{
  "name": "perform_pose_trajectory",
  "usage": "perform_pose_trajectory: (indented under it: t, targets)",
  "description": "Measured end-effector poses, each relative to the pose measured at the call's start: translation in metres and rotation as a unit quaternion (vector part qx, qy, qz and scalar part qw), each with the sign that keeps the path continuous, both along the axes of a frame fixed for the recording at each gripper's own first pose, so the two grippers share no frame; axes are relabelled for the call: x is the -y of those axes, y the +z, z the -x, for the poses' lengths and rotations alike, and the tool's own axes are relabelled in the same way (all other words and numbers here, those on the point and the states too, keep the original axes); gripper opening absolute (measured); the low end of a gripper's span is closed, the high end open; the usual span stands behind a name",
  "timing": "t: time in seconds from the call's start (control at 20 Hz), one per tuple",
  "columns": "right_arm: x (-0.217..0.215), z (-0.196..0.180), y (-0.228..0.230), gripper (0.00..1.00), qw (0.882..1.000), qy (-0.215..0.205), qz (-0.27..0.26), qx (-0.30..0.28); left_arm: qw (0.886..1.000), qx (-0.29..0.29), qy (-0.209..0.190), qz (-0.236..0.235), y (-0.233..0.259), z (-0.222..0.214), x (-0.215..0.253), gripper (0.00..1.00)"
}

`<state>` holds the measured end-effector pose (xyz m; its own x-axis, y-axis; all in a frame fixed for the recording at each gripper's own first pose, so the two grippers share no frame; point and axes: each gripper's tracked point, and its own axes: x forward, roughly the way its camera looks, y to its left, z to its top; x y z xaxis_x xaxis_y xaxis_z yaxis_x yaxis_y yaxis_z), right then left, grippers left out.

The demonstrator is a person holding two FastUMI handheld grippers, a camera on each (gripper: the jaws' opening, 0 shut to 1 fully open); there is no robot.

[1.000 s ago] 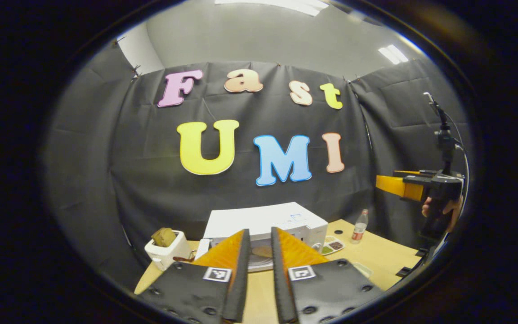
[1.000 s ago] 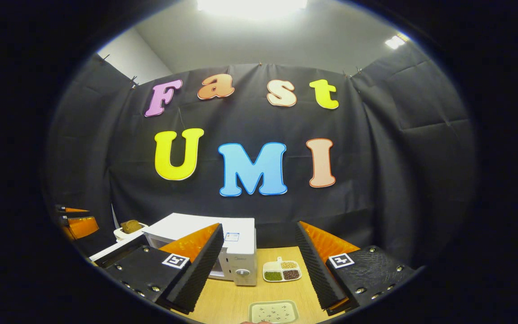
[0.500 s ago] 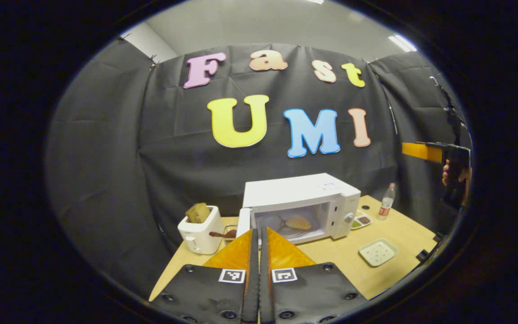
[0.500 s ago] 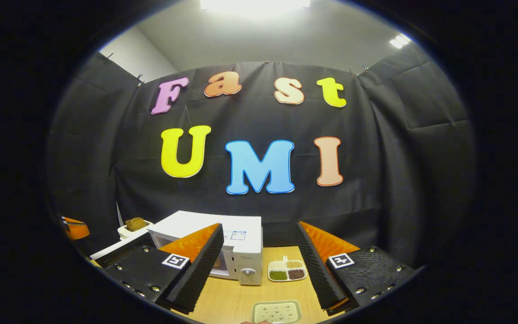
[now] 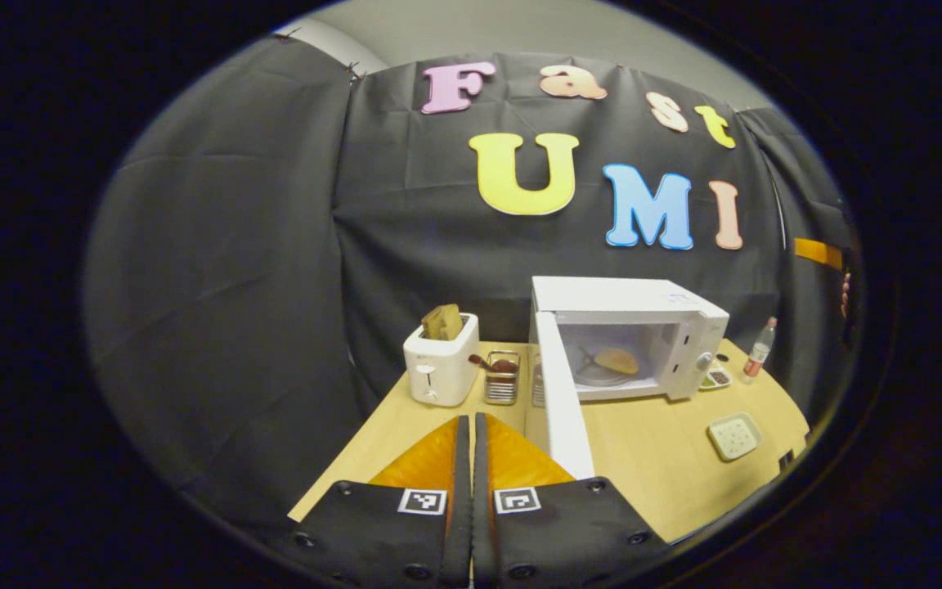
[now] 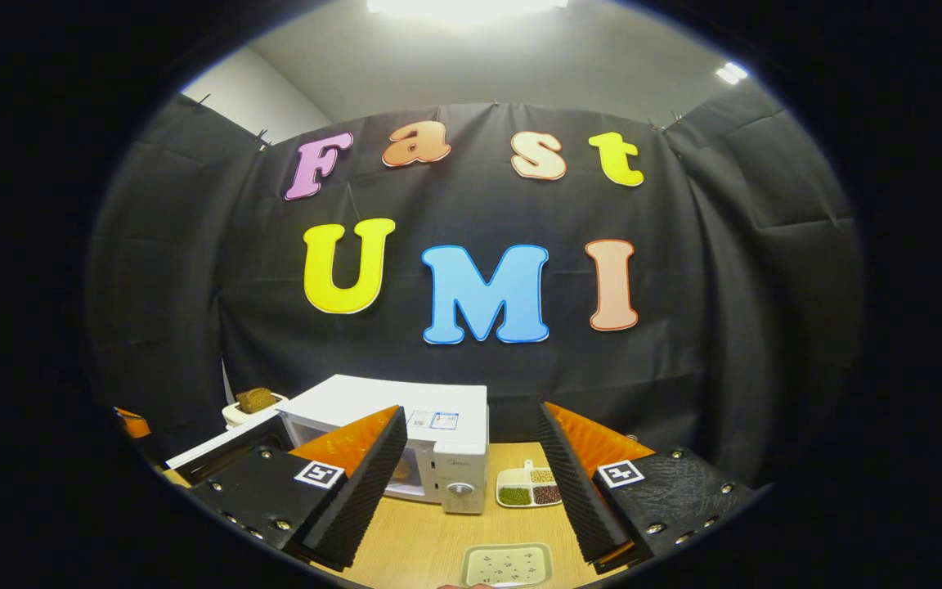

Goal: Open the microwave oven with the left hand, put the food in, and close the microwave oven.

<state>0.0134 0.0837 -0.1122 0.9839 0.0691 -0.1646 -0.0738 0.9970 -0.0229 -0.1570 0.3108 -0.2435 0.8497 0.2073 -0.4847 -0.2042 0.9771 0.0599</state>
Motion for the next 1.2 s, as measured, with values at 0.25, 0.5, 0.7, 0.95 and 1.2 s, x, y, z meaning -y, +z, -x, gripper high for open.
perform_pose_trajectory:
  t: [0.25, 0.5, 0.7, 0.95, 1.2]
  targets:
    - [0.002, 0.001, -0.004, 0.97, 1.000, -0.001, 0.001, -0.008, 0.998, -0.040, -0.030, 0.028, -0.039, 0.011, 0.016, 0.07]
    - [0.006, 0.003, -0.002, 0.97, 1.000, -0.005, 0.002, -0.004, 0.996, -0.057, -0.059, 0.043, -0.055, 0.014, 0.041, 0.07]
    - [0.004, 0.002, 0.004, 0.96, 1.000, -0.002, 0.000, 0.007, 0.995, -0.057, -0.069, 0.051, -0.055, 0.016, 0.054, 0.08]
    - [0.005, 0.002, 0.013, 0.97, 1.000, 0.001, 0.001, 0.026, 0.993, -0.059, -0.092, 0.050, -0.056, 0.009, 0.081, 0.07]
    - [0.016, -0.001, 0.014, 0.97, 1.000, -0.012, 0.001, 0.024, 0.989, -0.058, -0.121, 0.059, -0.058, 0.001, 0.118, 0.08]
